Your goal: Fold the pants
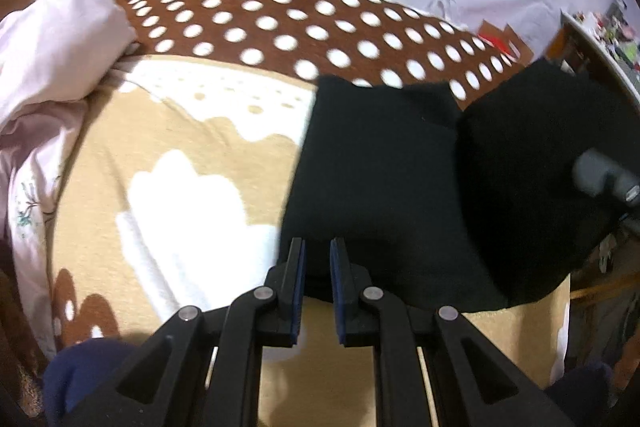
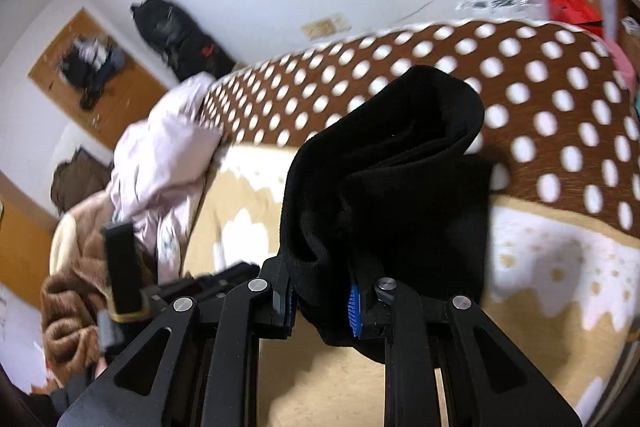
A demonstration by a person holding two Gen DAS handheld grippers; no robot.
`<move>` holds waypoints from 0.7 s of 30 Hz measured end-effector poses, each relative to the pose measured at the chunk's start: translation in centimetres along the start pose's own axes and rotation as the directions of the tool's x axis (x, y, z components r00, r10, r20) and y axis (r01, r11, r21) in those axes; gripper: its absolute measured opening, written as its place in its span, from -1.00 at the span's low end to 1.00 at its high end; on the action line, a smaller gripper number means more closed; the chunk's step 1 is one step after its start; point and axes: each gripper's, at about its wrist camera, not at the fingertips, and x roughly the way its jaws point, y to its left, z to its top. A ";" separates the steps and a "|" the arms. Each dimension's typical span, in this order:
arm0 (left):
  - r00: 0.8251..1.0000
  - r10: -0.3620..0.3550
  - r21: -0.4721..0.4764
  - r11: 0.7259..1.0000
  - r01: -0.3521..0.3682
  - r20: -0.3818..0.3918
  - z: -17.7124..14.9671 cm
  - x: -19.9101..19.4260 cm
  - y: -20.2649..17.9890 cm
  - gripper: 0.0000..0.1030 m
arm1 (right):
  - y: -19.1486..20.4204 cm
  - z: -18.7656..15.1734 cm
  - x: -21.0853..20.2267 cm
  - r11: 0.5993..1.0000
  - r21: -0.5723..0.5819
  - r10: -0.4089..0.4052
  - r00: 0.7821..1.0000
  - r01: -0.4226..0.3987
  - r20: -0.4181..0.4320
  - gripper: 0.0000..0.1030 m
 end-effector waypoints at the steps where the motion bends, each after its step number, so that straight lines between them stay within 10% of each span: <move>1: 1.000 0.001 -0.017 1.000 -0.001 0.006 0.1 -0.2 0.6 -0.73 | 0.4 -0.1 1.0 1.000 -0.008 0.001 1.000 -0.001 -0.019 -0.61; 21: 0.999 0.005 -0.125 0.992 0.000 0.037 0.5 0.0 4.7 -0.73 | 4.2 -2.2 9.3 0.993 -0.109 0.020 0.974 -0.046 -0.224 0.07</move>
